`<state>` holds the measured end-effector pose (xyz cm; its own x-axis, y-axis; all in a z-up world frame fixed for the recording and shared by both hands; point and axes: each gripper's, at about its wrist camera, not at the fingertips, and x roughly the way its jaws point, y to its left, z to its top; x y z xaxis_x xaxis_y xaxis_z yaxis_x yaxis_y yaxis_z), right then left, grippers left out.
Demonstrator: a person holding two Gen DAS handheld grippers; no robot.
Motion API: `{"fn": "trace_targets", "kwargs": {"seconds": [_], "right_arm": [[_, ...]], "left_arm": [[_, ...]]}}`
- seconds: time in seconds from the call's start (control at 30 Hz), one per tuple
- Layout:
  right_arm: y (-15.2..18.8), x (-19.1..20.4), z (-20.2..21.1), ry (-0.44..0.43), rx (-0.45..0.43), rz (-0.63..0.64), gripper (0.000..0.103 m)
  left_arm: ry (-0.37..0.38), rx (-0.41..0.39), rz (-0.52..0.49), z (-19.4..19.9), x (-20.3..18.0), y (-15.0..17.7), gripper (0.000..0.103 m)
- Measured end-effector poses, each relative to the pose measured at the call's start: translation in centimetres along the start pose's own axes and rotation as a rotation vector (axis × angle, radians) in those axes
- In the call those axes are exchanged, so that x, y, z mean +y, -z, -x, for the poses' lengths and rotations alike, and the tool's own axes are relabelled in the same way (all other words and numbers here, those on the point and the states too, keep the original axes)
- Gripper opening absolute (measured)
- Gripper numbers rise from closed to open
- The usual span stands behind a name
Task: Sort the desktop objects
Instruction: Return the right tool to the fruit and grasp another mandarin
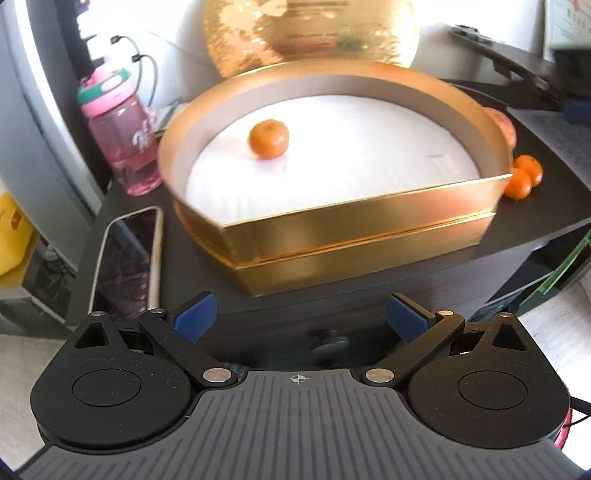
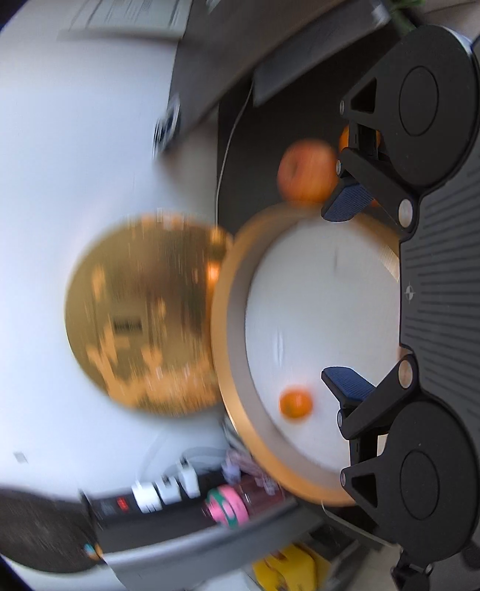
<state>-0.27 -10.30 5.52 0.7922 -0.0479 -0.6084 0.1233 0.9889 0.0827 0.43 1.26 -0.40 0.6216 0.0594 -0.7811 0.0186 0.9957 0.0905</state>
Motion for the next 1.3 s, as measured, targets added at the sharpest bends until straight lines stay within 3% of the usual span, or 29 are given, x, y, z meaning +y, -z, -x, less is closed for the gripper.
{"fn": "trace_targets", "kwargs": {"seconds": [0.23, 0.57, 1.3], "right_arm": [[3.5, -6.0, 0.4, 0.16, 0.032, -0.129, 0.081], [5.7, -7.5, -4.4, 0.126, 0.06, -0.151, 0.053], [4.1, -7.3, -10.9, 0.199, 0.16, -0.141, 0.053]], "left_arm": [[0.042, 0.006, -0.062, -0.3, -2.9, -0.7, 0.101], [0.032, 0.024, -0.079, -0.9, -3.6, -0.6, 0.101], [0.023, 0.032, -0.084, -1.5, -3.0, -0.7, 0.101]]}}
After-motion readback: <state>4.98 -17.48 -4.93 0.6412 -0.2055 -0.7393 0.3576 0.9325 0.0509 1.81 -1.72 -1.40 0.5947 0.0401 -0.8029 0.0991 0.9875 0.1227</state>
